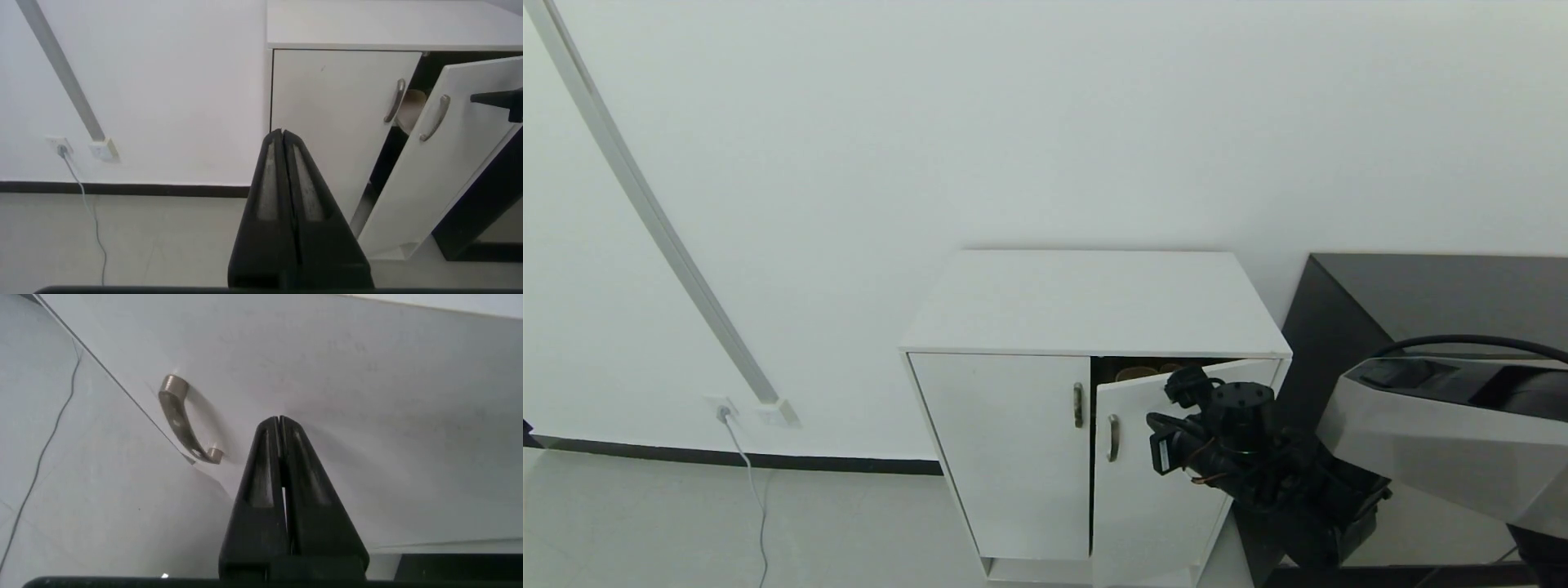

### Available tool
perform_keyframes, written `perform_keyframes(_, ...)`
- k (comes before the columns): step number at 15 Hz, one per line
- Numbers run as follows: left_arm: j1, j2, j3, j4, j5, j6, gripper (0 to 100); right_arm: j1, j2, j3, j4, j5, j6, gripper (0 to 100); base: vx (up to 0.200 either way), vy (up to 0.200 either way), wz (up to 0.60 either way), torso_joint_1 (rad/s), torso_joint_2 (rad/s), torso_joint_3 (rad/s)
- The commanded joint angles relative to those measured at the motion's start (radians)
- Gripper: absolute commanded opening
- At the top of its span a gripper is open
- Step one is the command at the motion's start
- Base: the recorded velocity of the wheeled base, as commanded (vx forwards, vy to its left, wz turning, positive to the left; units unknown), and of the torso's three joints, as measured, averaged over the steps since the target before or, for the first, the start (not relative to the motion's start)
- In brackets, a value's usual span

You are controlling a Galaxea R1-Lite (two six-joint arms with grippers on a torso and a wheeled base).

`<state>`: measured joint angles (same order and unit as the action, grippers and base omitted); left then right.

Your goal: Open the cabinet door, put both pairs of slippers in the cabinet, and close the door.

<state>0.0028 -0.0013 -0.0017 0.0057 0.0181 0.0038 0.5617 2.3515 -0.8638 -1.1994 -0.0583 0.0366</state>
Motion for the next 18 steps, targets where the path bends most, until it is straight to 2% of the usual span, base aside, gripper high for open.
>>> perform_keyframes(1, 0.000, 0.001, 0.000, 0.000, 0.000, -0.001, 0, -0.006, 0.008, -0.034, 0.014, -0.002, 0.000, 0, 0.000, 0.000, 0.00, 0.000, 0.00, 0.000)
perform_keyframes(18, 0.000, 0.001, 0.000, 0.000, 0.000, 0.001, 0, -0.052, 0.086, -0.190, 0.075, -0.002, 0.002, 0, 0.000, 0.000, 0.00, 0.000, 0.00, 0.000)
